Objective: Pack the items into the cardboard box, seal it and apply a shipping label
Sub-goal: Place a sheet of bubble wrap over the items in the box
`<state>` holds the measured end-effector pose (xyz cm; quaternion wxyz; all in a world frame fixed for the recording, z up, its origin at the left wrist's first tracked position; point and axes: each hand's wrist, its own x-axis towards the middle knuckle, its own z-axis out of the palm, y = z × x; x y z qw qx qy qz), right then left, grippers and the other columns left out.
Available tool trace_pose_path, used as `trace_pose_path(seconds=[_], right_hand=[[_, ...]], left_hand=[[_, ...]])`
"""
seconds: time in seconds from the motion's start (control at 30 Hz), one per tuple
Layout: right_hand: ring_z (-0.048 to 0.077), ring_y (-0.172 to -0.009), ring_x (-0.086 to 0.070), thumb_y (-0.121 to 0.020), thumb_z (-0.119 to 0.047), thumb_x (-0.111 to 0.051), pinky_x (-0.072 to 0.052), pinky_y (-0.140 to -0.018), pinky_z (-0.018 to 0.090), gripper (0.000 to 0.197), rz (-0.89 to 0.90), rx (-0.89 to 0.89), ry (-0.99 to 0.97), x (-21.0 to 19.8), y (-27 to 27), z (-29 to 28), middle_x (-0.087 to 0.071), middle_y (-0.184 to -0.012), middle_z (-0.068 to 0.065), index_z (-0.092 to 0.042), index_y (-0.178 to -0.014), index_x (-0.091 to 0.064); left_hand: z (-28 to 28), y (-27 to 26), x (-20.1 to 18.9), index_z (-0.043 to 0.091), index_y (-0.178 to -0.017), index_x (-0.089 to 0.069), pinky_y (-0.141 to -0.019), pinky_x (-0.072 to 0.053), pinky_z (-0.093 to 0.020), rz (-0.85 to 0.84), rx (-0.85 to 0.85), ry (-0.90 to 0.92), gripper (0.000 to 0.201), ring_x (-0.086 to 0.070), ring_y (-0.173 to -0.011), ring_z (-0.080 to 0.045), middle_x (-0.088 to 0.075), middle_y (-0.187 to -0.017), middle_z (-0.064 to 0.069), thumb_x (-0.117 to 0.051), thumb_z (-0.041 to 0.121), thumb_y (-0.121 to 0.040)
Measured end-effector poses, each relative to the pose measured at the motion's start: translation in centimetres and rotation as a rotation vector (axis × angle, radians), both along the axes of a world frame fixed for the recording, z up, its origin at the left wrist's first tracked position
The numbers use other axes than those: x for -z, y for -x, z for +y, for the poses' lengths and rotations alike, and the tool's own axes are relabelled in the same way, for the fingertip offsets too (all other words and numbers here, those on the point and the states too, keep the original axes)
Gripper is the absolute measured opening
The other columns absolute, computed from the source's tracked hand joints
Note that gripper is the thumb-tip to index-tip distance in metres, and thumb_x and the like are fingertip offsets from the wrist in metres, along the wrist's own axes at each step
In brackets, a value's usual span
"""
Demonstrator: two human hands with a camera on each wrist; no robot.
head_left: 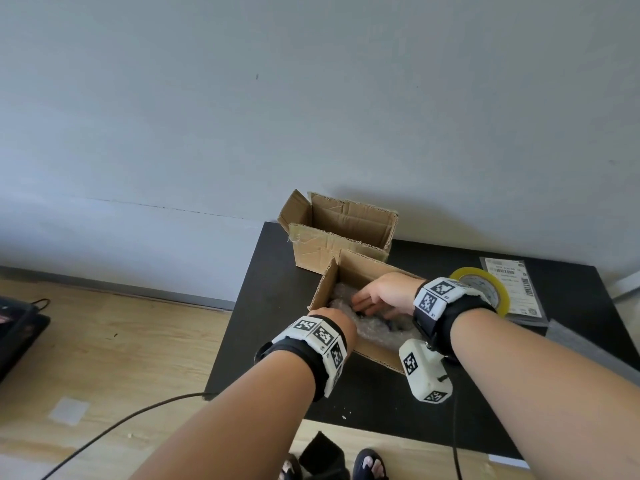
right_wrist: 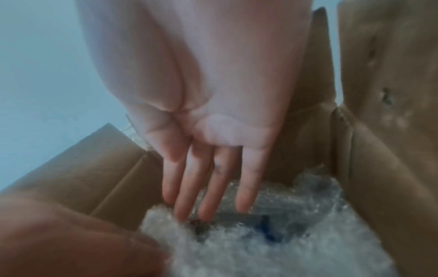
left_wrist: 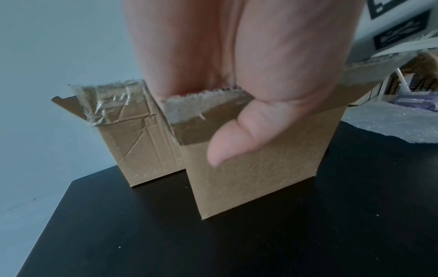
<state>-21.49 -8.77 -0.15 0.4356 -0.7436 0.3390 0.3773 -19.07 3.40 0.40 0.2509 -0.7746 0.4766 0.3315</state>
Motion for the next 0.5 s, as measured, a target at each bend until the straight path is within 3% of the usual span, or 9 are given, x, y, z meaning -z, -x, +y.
trace_pose_path(seconds=[0.07,0.13,0.2,0.27,0.3,0.37,0.47,0.5], right_hand=[[0.019,-0.123,-0.054,-0.096,-0.015,-0.046,-0.043,-0.103,0.037,0.039,-0.018,-0.038,0.030,0.3,0.5,0.2,-0.057,-0.135,0.001,-0.018,-0.134,-0.055],[0.020,-0.116,-0.060,-0.093,-0.007,-0.046,-0.050,-0.083,0.030,0.042,-0.059,-0.117,0.066,0.5,0.9,0.4,-0.063,-0.128,0.003,-0.020,-0.131,-0.058],[0.022,-0.108,-0.059,-0.092,0.002,-0.042,-0.045,-0.068,0.024,0.046,-0.038,-0.262,0.112,0.4,1.0,0.4,-0.060,-0.130,0.009,-0.014,-0.133,-0.055],[0.019,-0.096,-0.050,-0.093,-0.006,-0.048,-0.043,-0.076,0.025,0.039,-0.062,-0.344,0.252,0.4,0.7,0.3,-0.058,-0.130,0.014,-0.008,-0.130,-0.056],[0.017,-0.092,-0.048,-0.093,-0.011,-0.049,-0.043,-0.080,0.026,0.036,-0.078,-0.356,0.281,0.5,0.5,0.2,-0.059,-0.128,0.013,-0.007,-0.129,-0.058],[0.017,-0.087,-0.055,-0.097,-0.013,-0.047,-0.046,-0.076,0.023,0.034,-0.049,-0.371,0.212,0.5,0.3,0.3,-0.062,-0.119,0.013,-0.005,-0.128,-0.058],[0.023,-0.114,-0.061,-0.097,-0.017,-0.049,-0.049,-0.097,0.034,0.034,-0.017,-0.117,-0.006,0.8,0.4,0.1,-0.063,-0.126,0.011,-0.009,-0.129,-0.059],[0.024,-0.120,-0.058,-0.097,-0.018,-0.049,-0.048,-0.096,0.033,0.034,-0.008,-0.030,-0.060,0.9,0.5,-0.1,-0.062,-0.127,0.010,-0.009,-0.129,-0.058]], left_hand=[[0.1,-0.1,0.0,0.003,-0.128,-0.054,-0.098,-0.046,-0.043,0.000,-0.007,0.066,0.041,-0.053,-0.122,-0.032,-0.052,-0.135,-0.014,-0.062,0.012,-0.089],[0.5,-0.4,0.1,0.004,-0.120,-0.059,-0.092,-0.052,-0.039,-0.008,-0.003,0.163,0.032,-0.059,-0.111,-0.030,-0.058,-0.125,-0.014,-0.061,0.012,-0.088],[0.8,-0.7,0.4,0.008,-0.122,-0.055,-0.090,-0.053,-0.037,-0.020,-0.010,0.268,0.037,-0.060,-0.106,-0.027,-0.053,-0.125,-0.011,-0.062,0.013,-0.086],[1.1,-0.8,0.8,0.009,-0.129,-0.047,-0.094,-0.050,-0.038,-0.021,-0.052,0.396,0.052,-0.055,-0.109,-0.027,-0.041,-0.128,-0.009,-0.067,0.013,-0.081],[1.1,-0.9,0.9,0.009,-0.129,-0.046,-0.095,-0.049,-0.039,-0.021,-0.070,0.424,0.055,-0.052,-0.112,-0.027,-0.039,-0.128,-0.009,-0.068,0.013,-0.080],[1.1,-0.9,0.8,0.007,-0.127,-0.048,-0.095,-0.049,-0.040,0.007,-0.102,0.381,0.051,-0.052,-0.115,-0.028,-0.046,-0.127,-0.009,-0.068,0.012,-0.080],[1.0,-1.2,0.6,0.008,-0.120,-0.056,-0.090,-0.053,-0.038,0.027,-0.078,0.256,0.041,-0.059,-0.109,-0.027,-0.057,-0.120,-0.009,-0.067,0.014,-0.081],[0.9,-1.4,0.4,0.007,-0.117,-0.059,-0.088,-0.055,-0.038,0.021,-0.057,0.229,0.038,-0.061,-0.107,-0.027,-0.058,-0.118,-0.009,-0.067,0.015,-0.081]])
